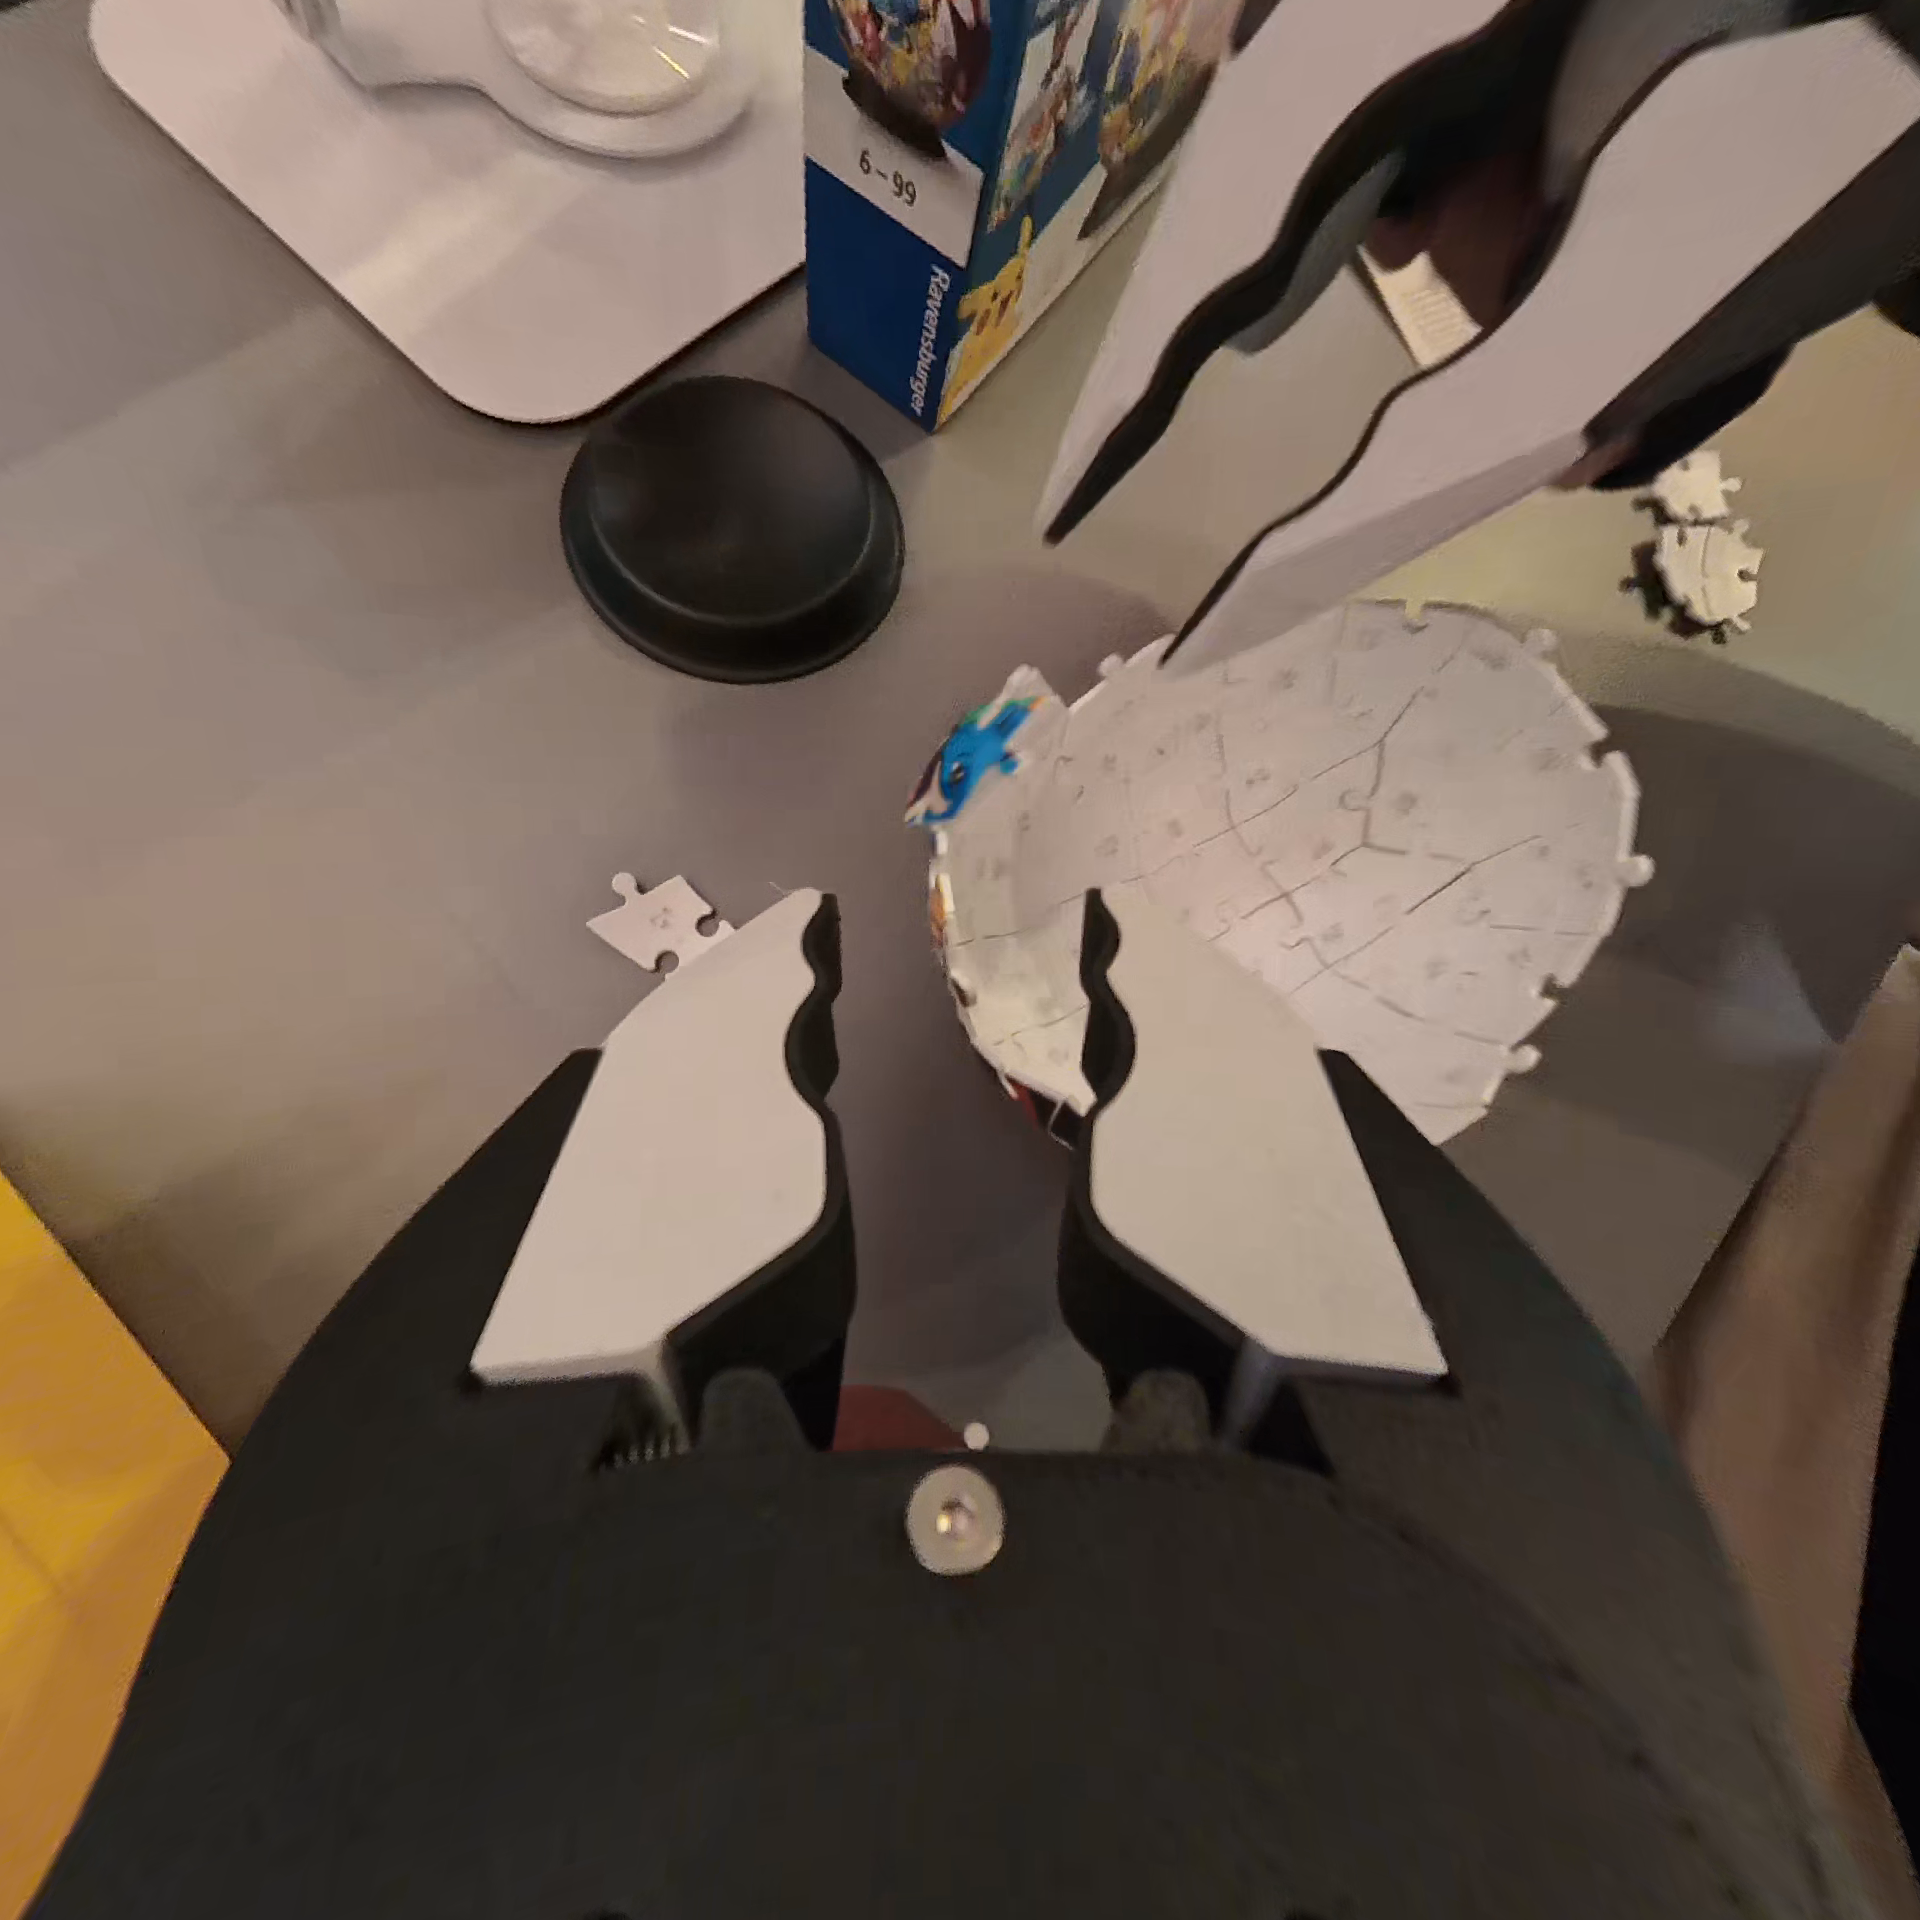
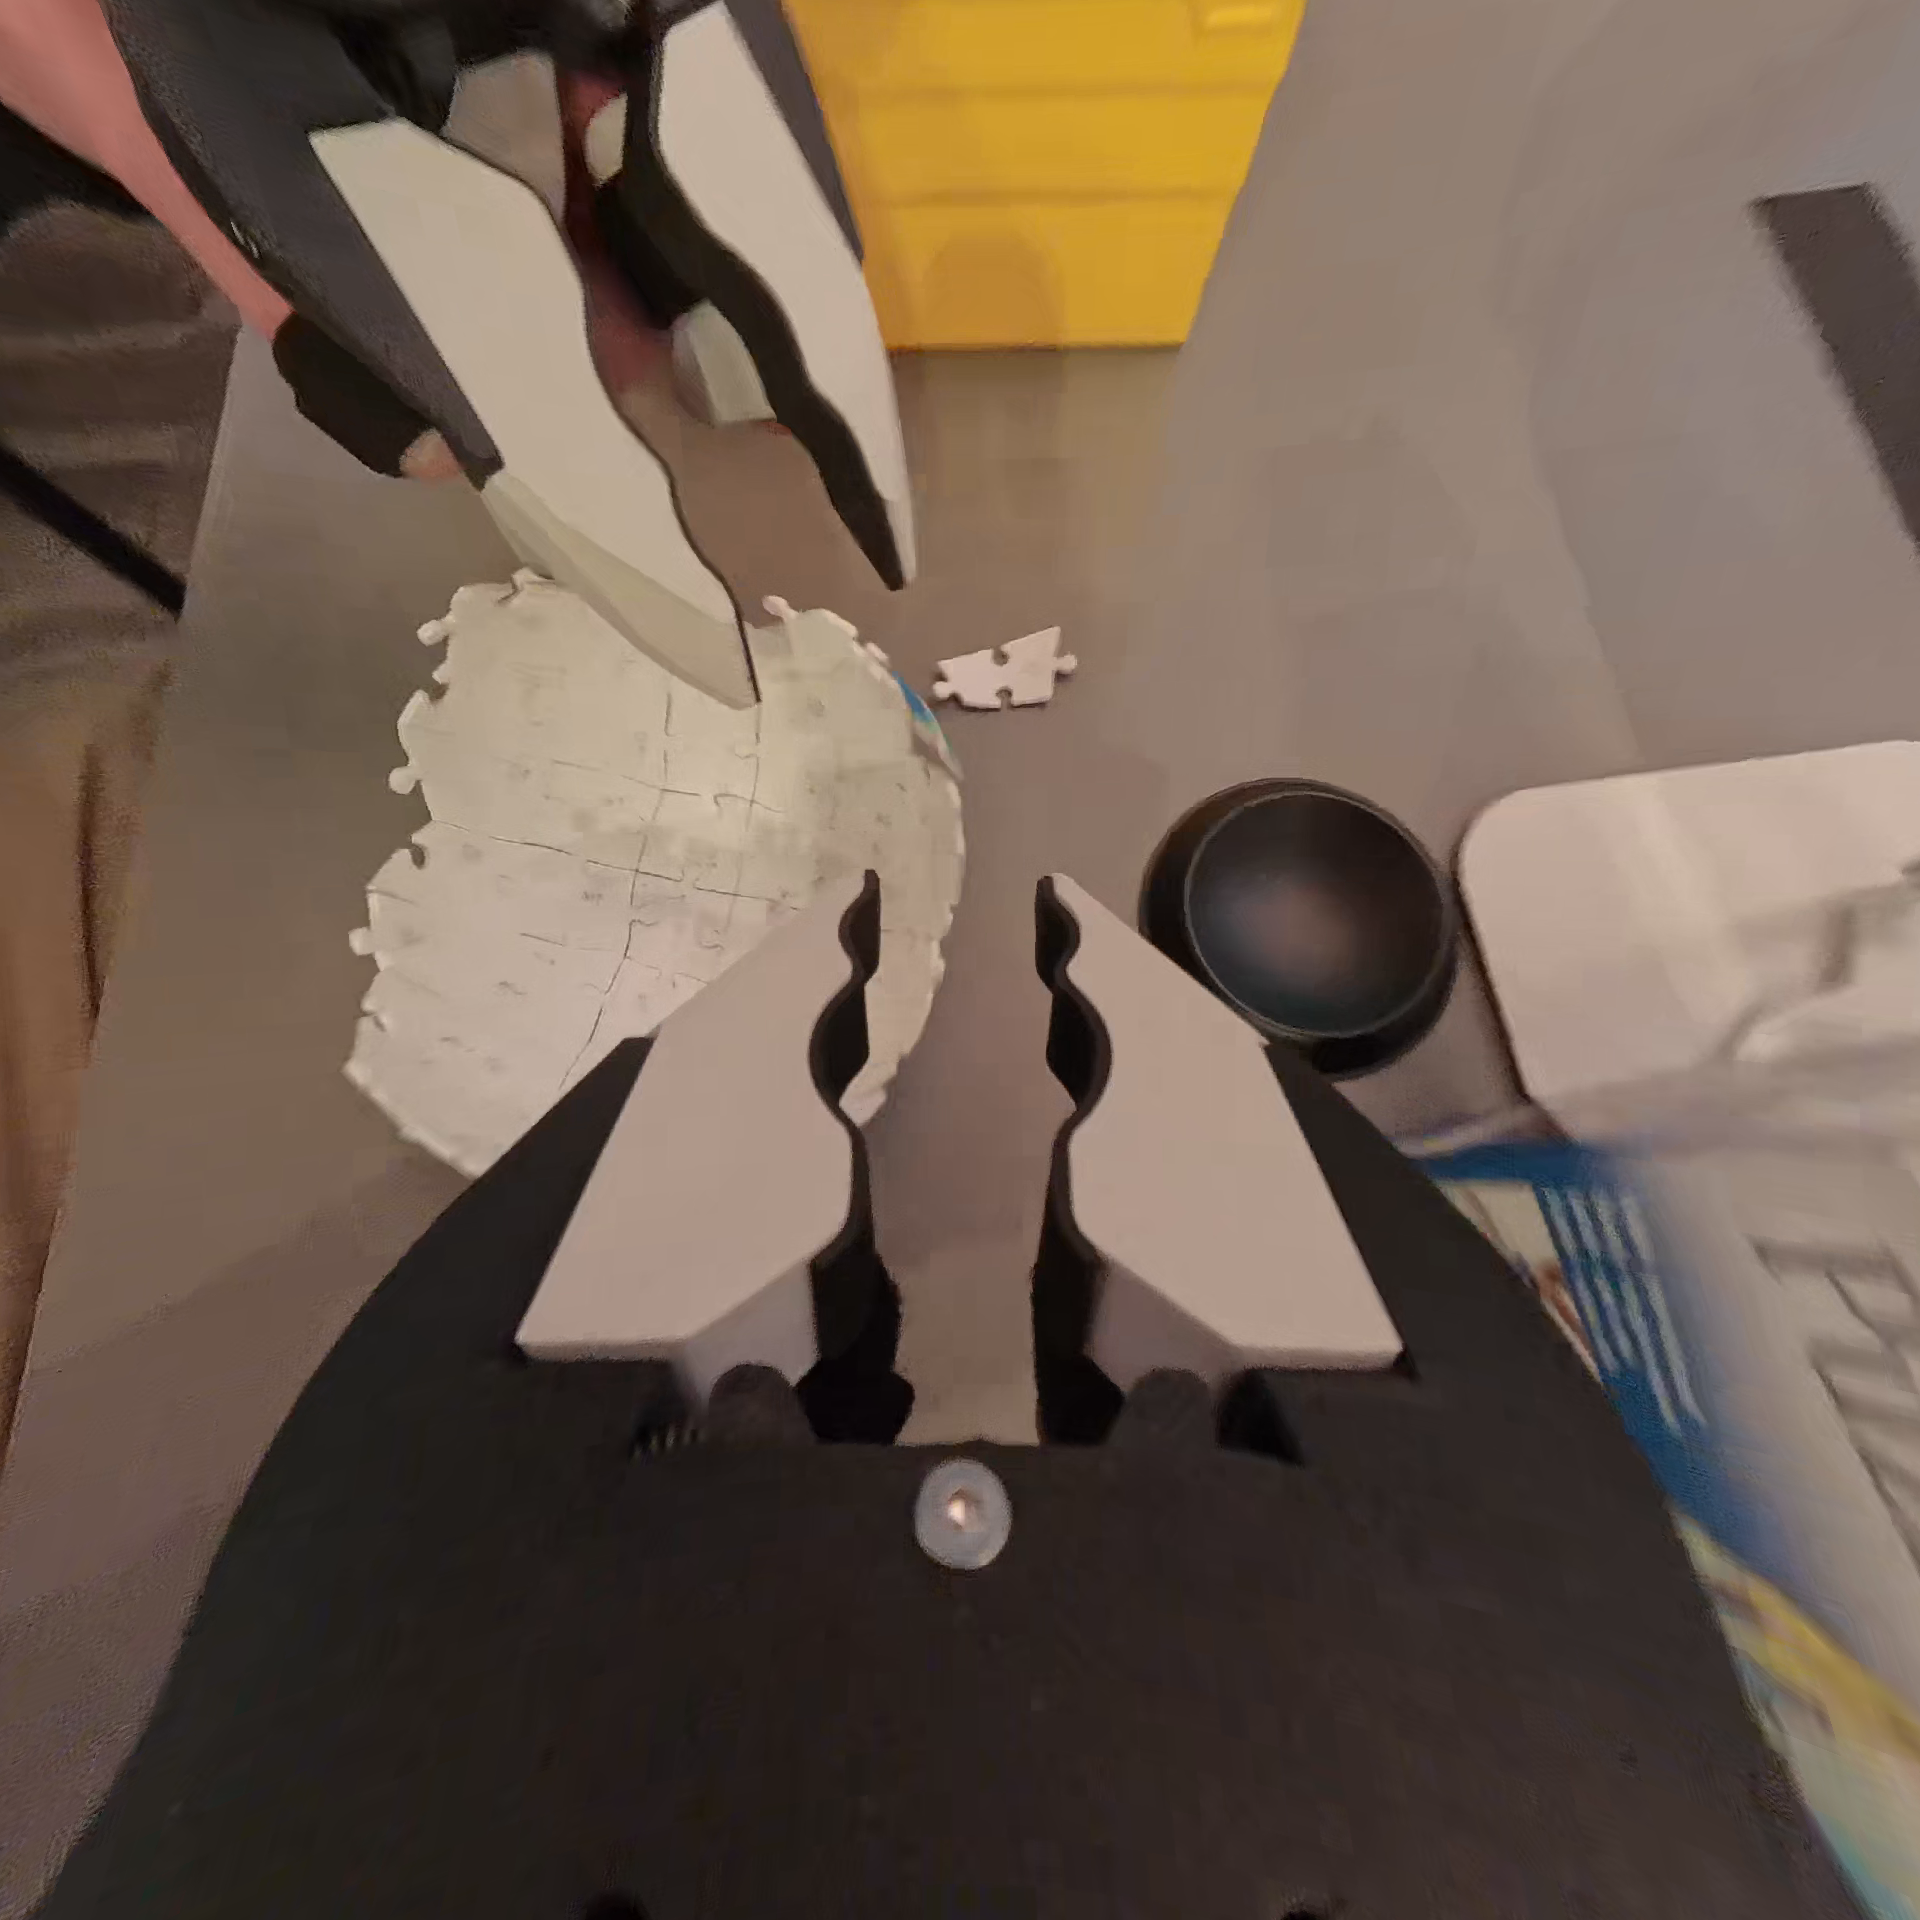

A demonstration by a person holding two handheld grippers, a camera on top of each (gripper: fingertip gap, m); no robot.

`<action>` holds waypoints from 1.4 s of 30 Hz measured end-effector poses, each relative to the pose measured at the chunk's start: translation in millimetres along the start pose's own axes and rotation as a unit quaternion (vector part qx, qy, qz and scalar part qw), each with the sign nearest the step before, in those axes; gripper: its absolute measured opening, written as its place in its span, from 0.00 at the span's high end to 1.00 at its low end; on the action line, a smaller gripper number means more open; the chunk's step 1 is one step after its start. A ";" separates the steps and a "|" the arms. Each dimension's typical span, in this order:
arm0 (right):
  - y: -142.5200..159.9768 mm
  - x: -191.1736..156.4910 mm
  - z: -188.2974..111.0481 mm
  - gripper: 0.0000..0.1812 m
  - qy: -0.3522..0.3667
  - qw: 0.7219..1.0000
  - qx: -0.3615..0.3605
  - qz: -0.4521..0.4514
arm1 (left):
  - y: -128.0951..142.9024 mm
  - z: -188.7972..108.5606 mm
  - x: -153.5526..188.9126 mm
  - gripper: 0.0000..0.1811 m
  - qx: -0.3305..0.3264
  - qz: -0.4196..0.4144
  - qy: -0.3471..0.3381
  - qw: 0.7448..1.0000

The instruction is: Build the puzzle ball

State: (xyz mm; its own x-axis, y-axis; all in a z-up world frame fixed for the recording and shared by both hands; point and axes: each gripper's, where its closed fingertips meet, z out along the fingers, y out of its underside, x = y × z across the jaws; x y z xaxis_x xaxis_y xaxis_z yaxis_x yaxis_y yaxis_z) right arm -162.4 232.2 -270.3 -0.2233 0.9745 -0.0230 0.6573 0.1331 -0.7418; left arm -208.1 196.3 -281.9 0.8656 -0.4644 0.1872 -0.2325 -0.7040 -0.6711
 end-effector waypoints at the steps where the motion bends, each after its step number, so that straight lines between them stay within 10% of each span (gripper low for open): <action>1: 1.9 -1.4 7.9 0.84 -0.014 1.000 -0.011 -0.005 | -0.3 2.7 -0.8 0.76 -0.008 0.006 0.002 1.000; 42: 36.0 -13.1 14.6 0.98 -0.040 0.957 0.034 0.286 | 2.6 17.5 17.5 0.82 -0.179 0.053 0.069 0.980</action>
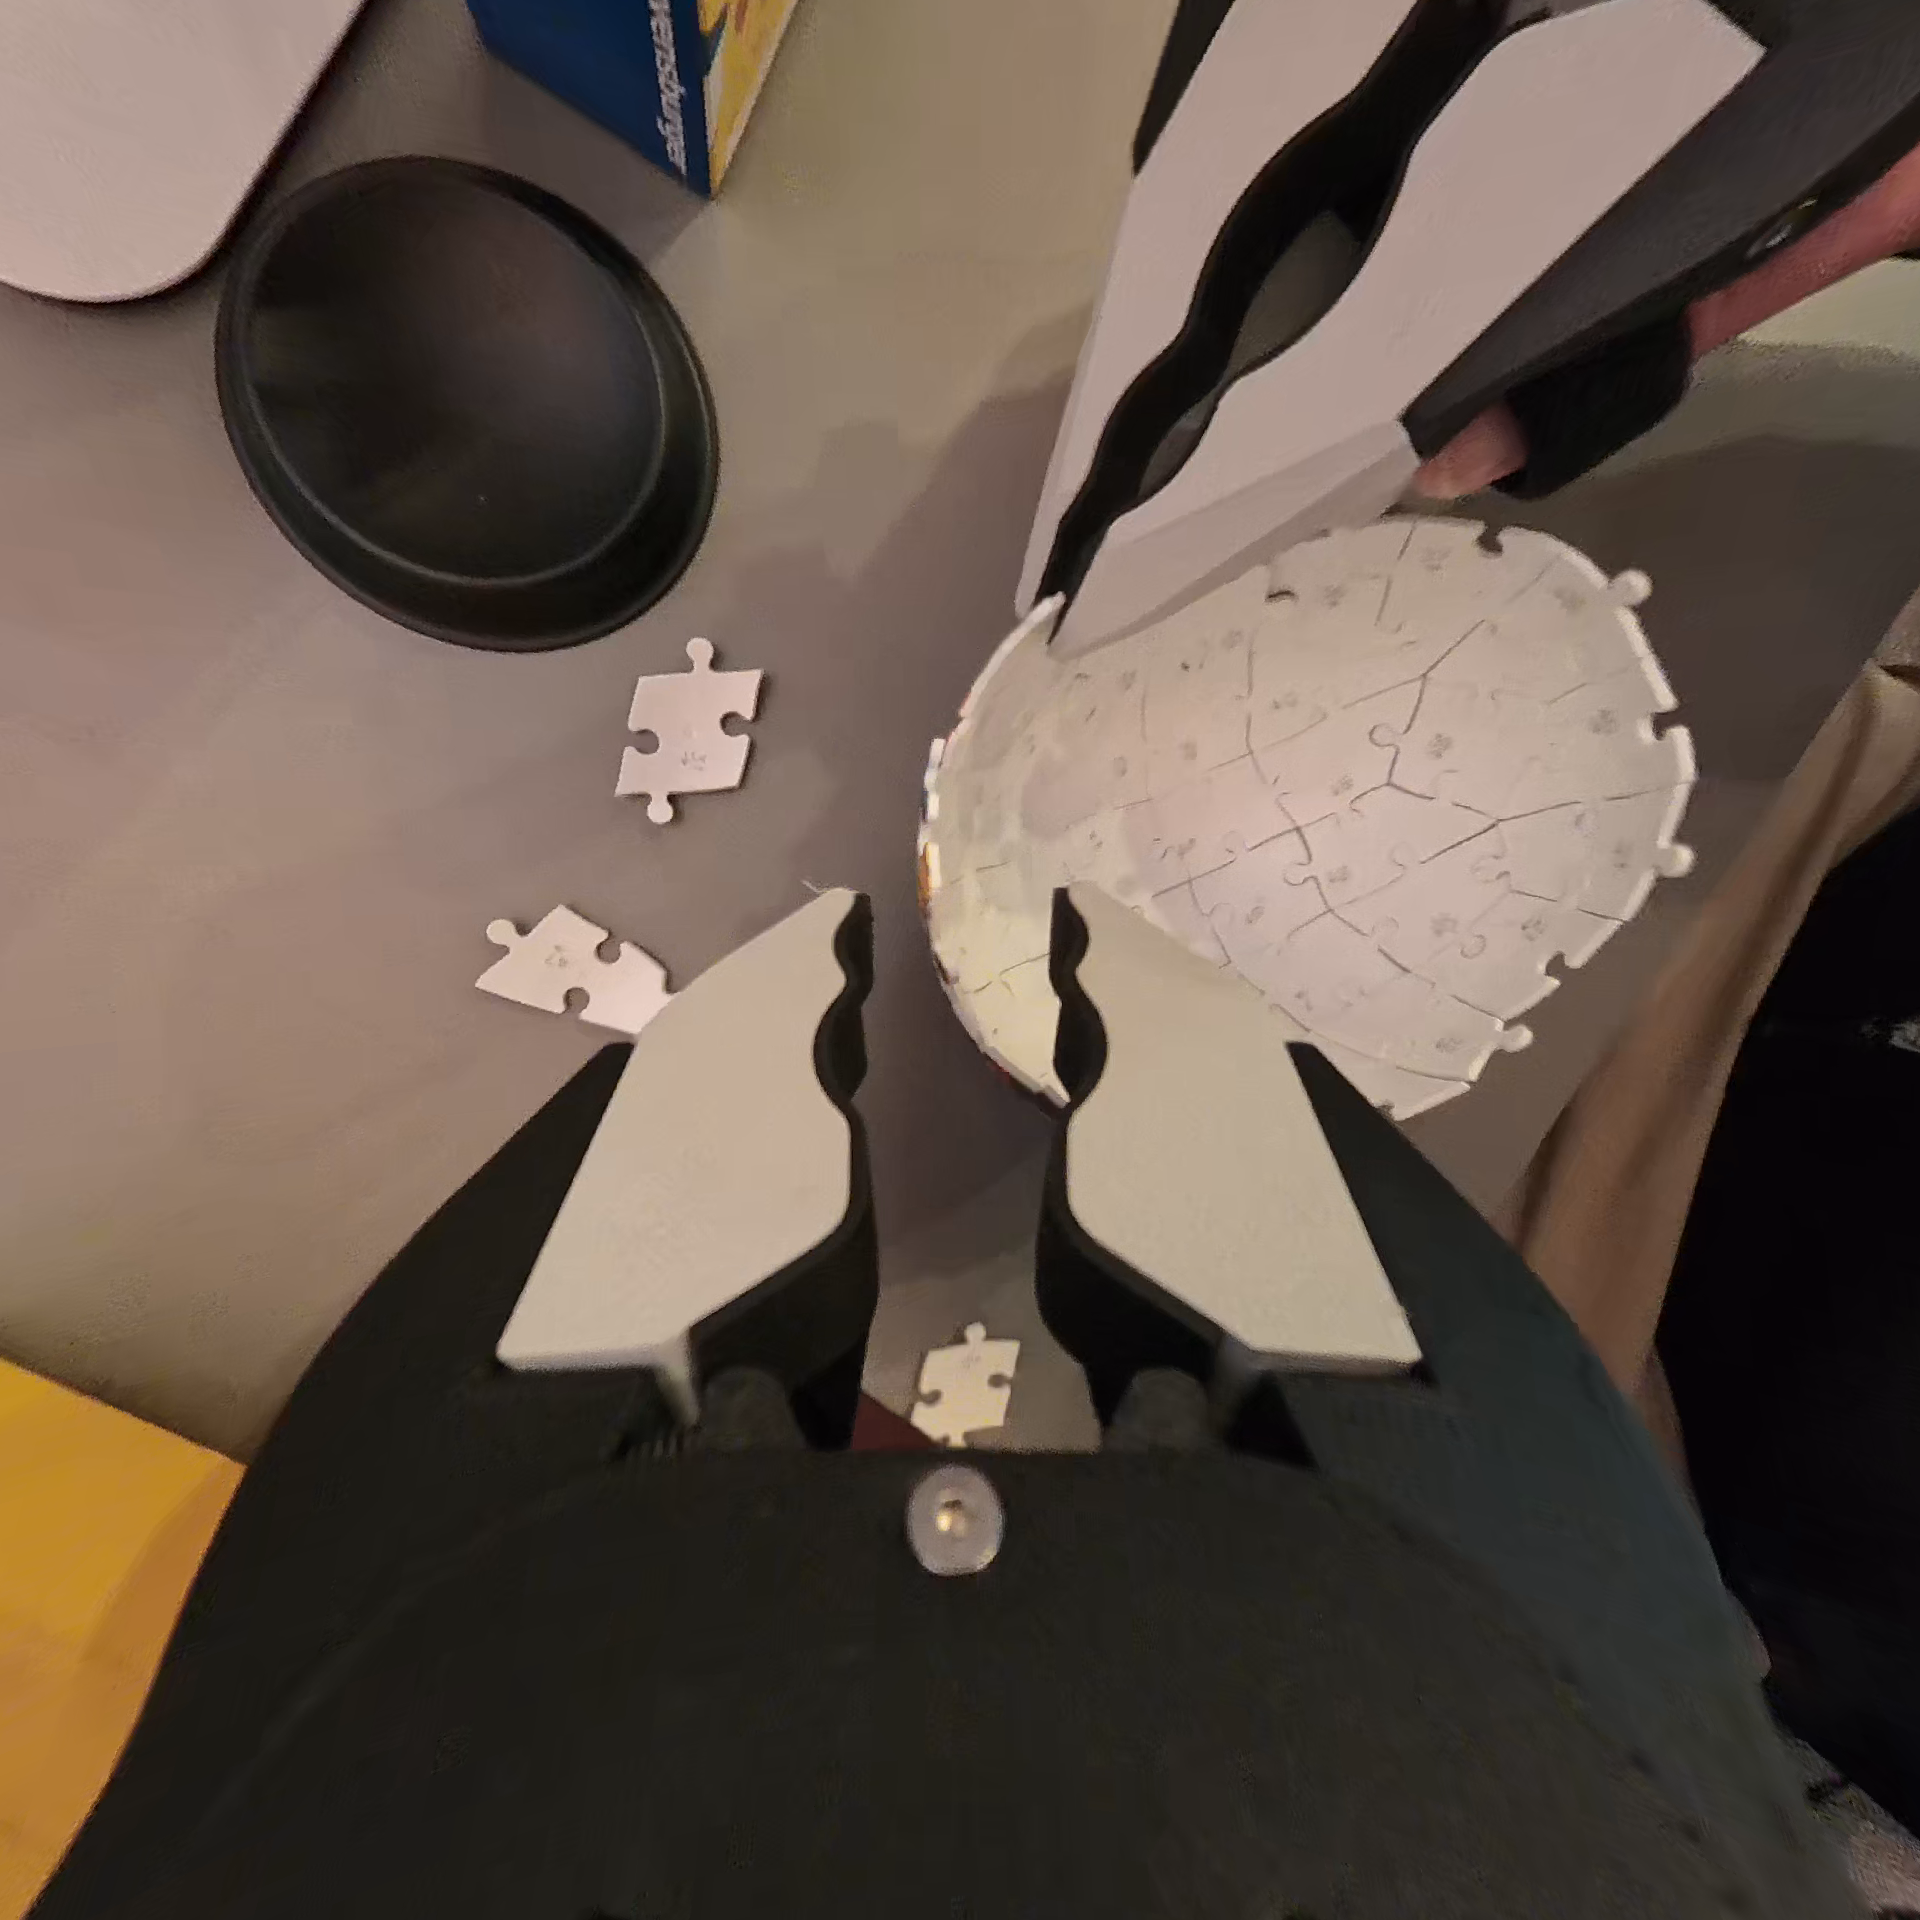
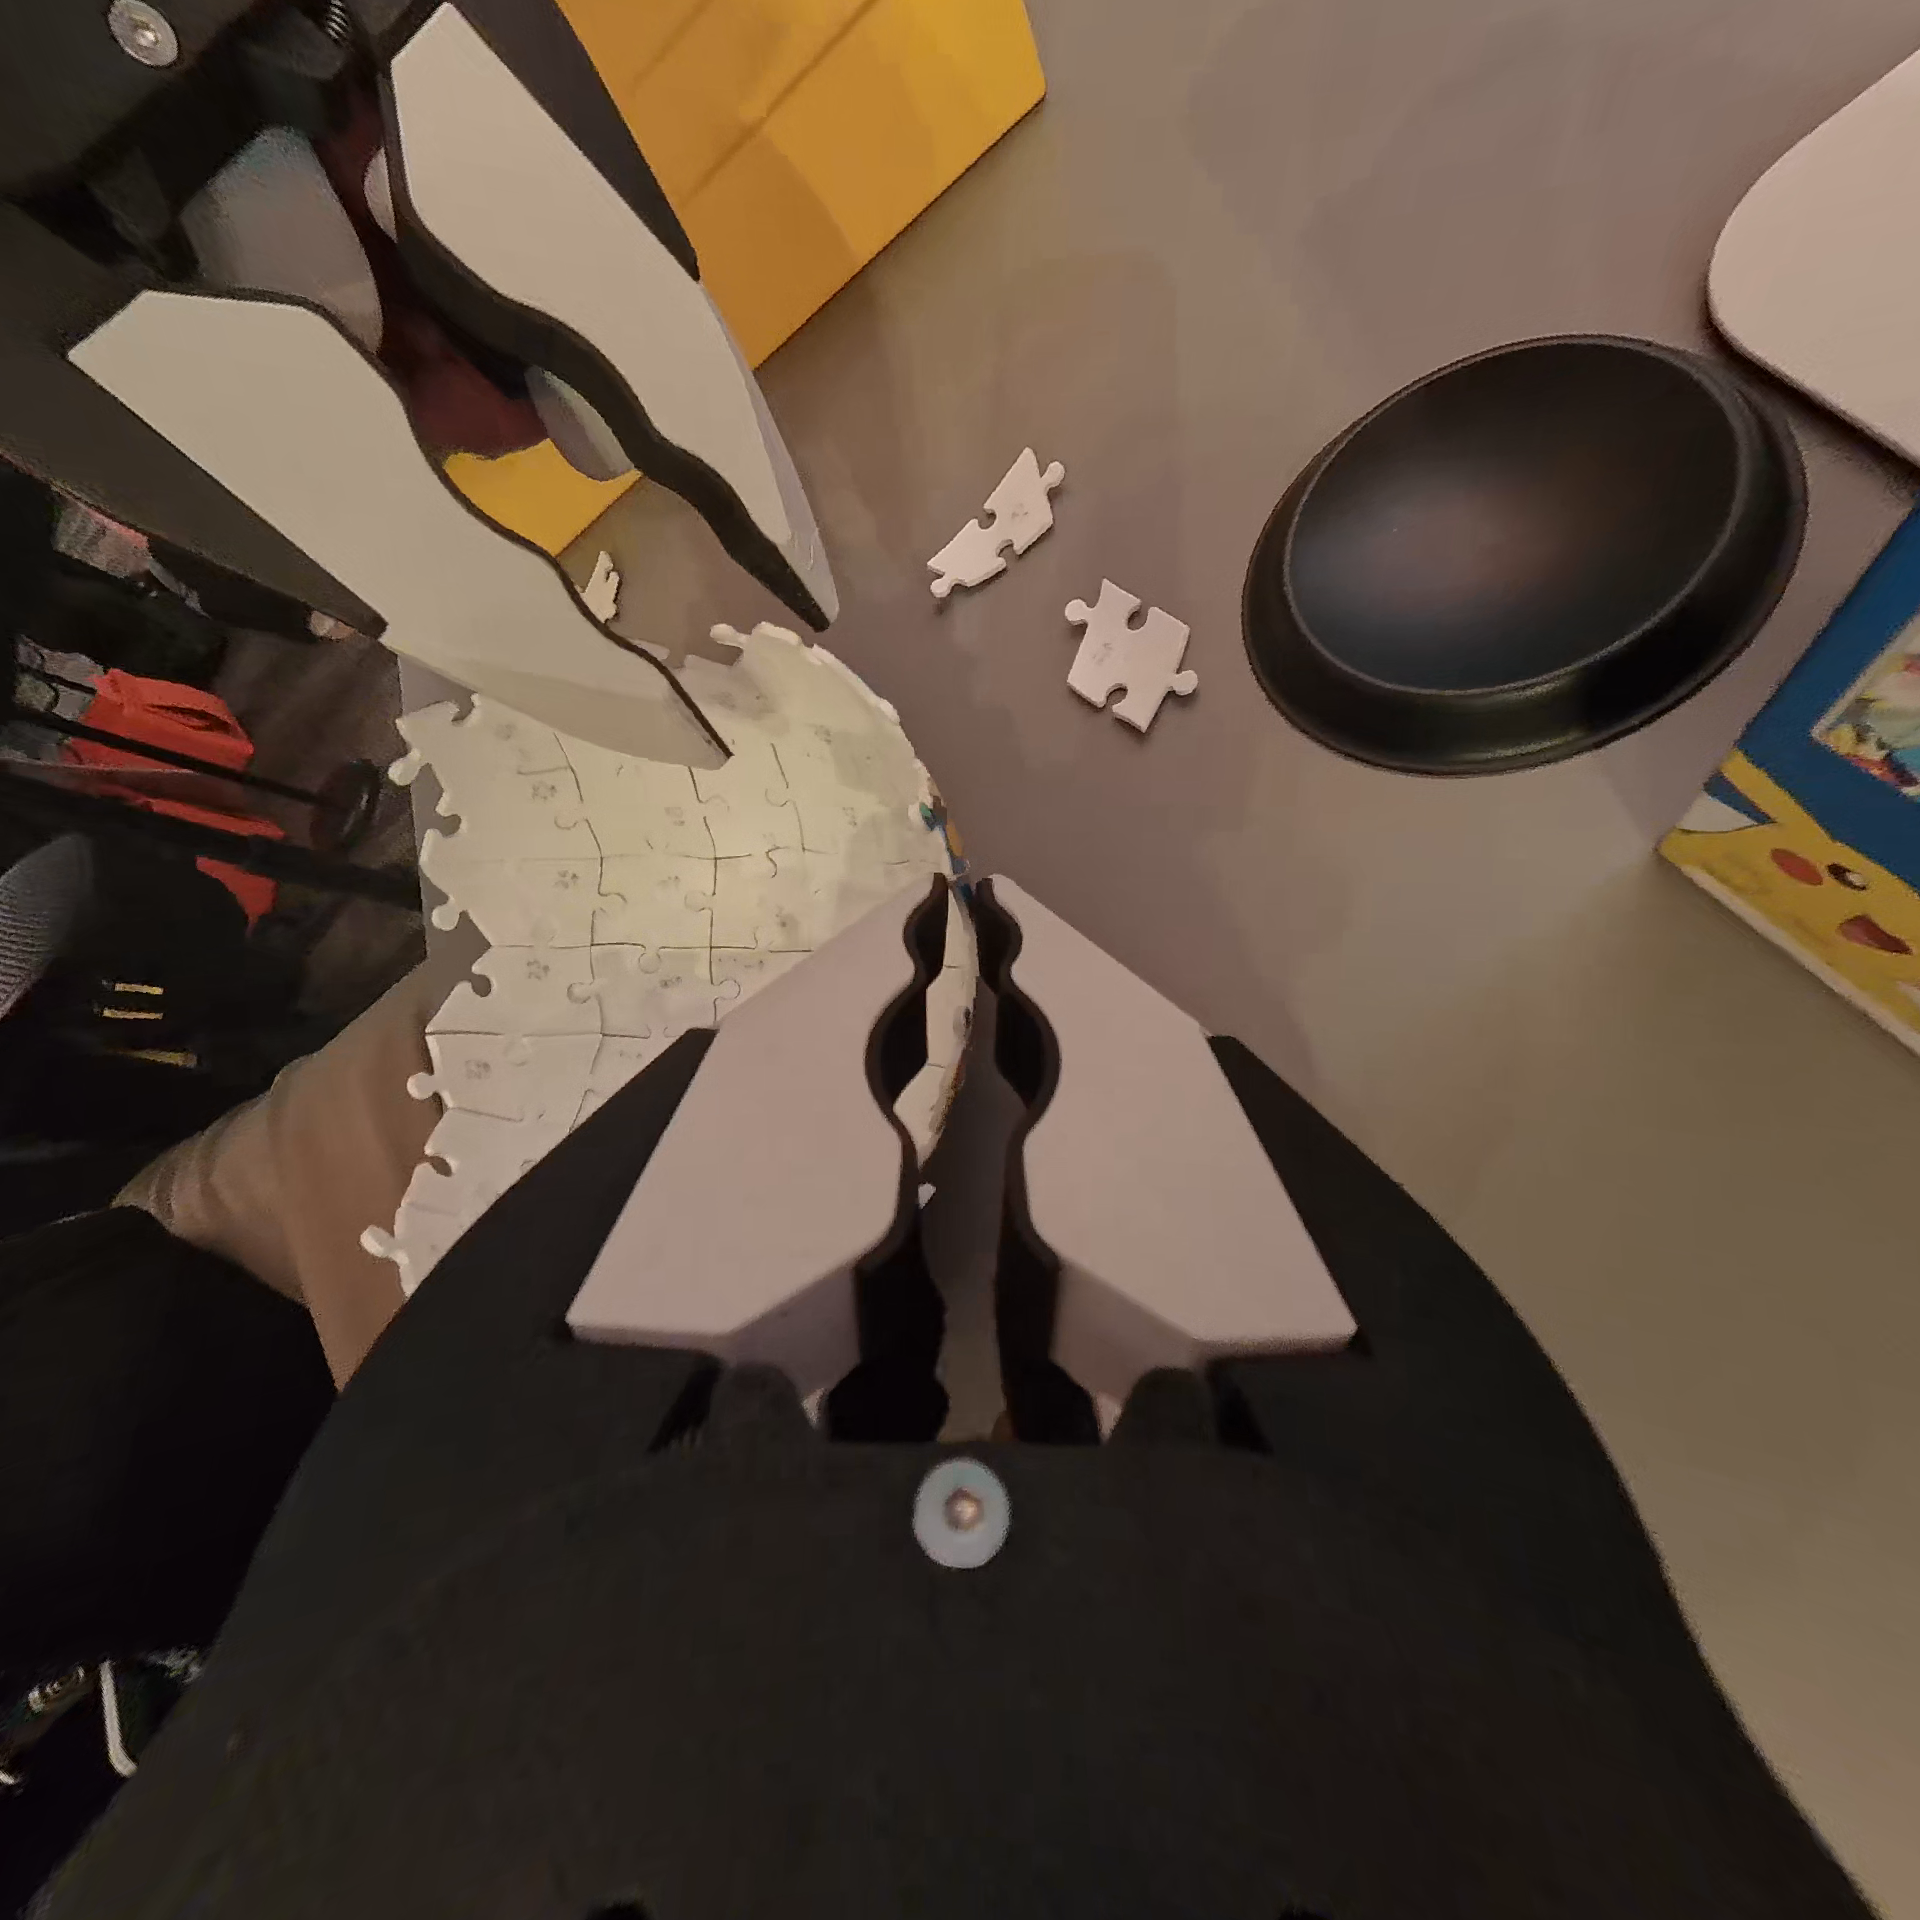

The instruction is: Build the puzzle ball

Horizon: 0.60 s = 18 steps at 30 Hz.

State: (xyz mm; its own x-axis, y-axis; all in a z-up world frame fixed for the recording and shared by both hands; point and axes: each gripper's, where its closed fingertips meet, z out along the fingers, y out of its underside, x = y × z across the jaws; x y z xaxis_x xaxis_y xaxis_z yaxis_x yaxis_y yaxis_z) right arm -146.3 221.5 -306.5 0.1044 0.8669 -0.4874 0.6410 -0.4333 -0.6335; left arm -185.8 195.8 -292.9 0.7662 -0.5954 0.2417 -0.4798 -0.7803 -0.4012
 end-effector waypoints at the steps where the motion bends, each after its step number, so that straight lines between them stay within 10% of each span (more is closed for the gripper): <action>1: 0.5 -0.7 0.5 0.98 0.000 1.000 0.001 0.005 | 0.9 0.2 -0.8 0.83 -0.008 0.001 0.001 1.000; 18: -36.2 10.9 -16.4 0.88 -0.030 0.999 0.042 -0.012 | 23.3 -1.1 -17.8 0.99 -0.065 -0.014 -0.011 0.998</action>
